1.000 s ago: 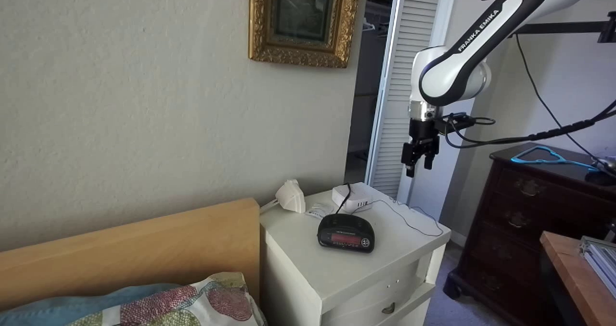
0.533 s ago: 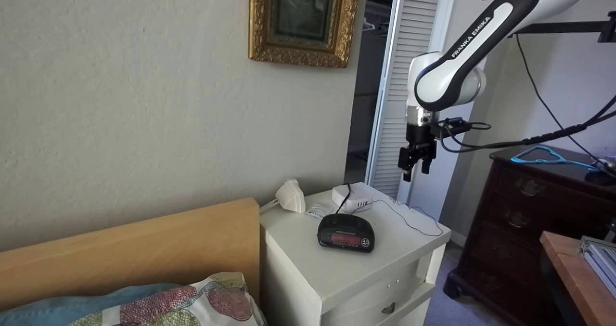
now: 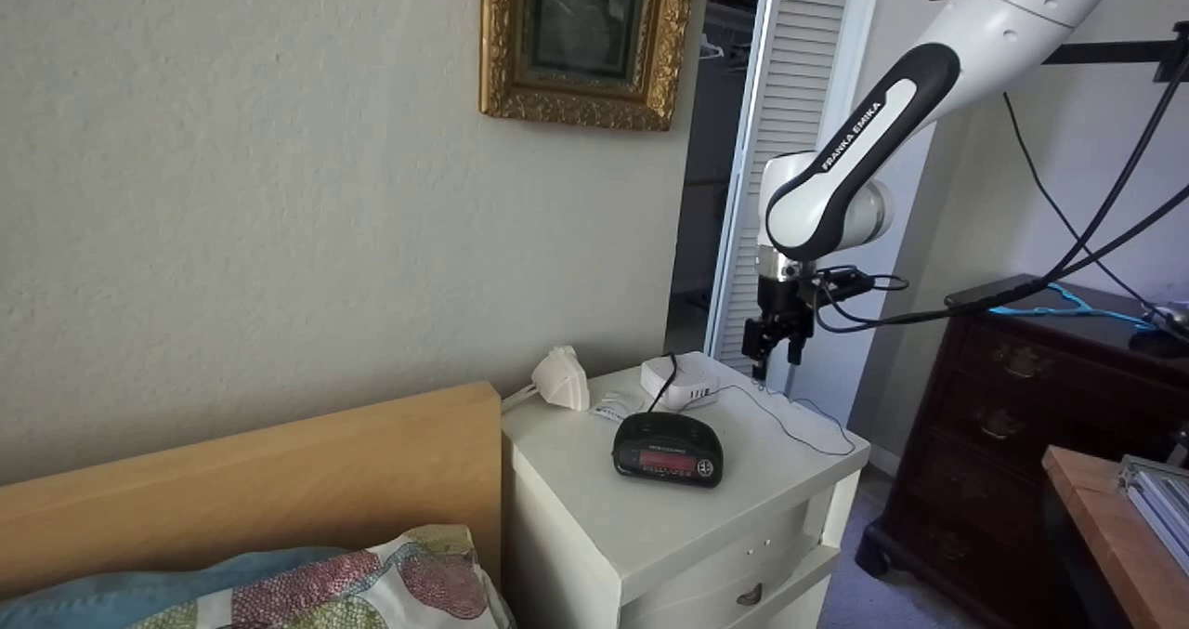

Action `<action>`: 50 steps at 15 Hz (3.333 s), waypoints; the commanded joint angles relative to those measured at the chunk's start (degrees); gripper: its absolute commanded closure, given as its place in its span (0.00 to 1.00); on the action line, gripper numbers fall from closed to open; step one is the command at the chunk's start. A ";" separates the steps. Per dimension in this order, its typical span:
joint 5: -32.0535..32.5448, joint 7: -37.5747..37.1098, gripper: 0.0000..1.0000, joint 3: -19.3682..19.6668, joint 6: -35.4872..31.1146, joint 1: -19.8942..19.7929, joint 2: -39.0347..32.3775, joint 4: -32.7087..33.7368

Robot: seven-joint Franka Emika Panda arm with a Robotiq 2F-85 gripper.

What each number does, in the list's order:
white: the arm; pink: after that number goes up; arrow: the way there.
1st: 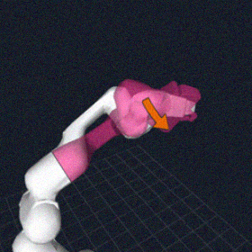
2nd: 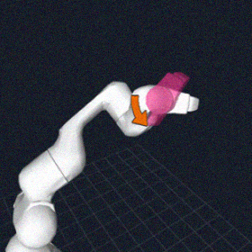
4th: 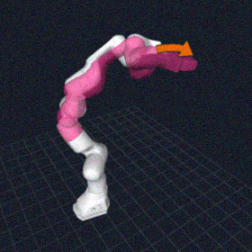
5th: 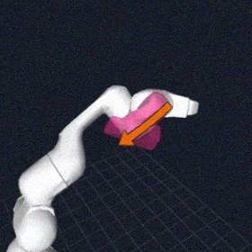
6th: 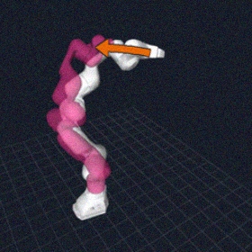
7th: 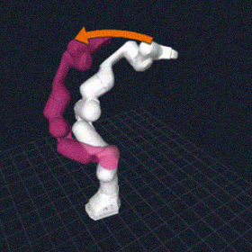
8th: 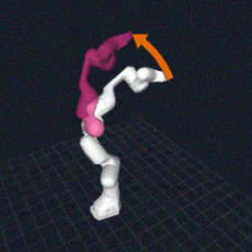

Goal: Move the cable to the left

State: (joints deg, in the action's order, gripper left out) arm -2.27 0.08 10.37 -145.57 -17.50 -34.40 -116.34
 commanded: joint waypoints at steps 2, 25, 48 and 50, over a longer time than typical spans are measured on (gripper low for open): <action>-2.51 2.46 0.26 -2.16 -0.83 -2.50 -5.93 5.69; -2.29 -2.18 1.00 -1.67 6.70 -0.61 0.47 3.73; 0.93 18.44 1.00 -10.28 29.06 13.07 20.06 5.57; 1.06 20.42 1.00 -10.95 30.65 13.71 18.75 8.30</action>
State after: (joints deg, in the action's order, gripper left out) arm -2.24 17.34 0.04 -118.60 -4.49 -12.59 -113.56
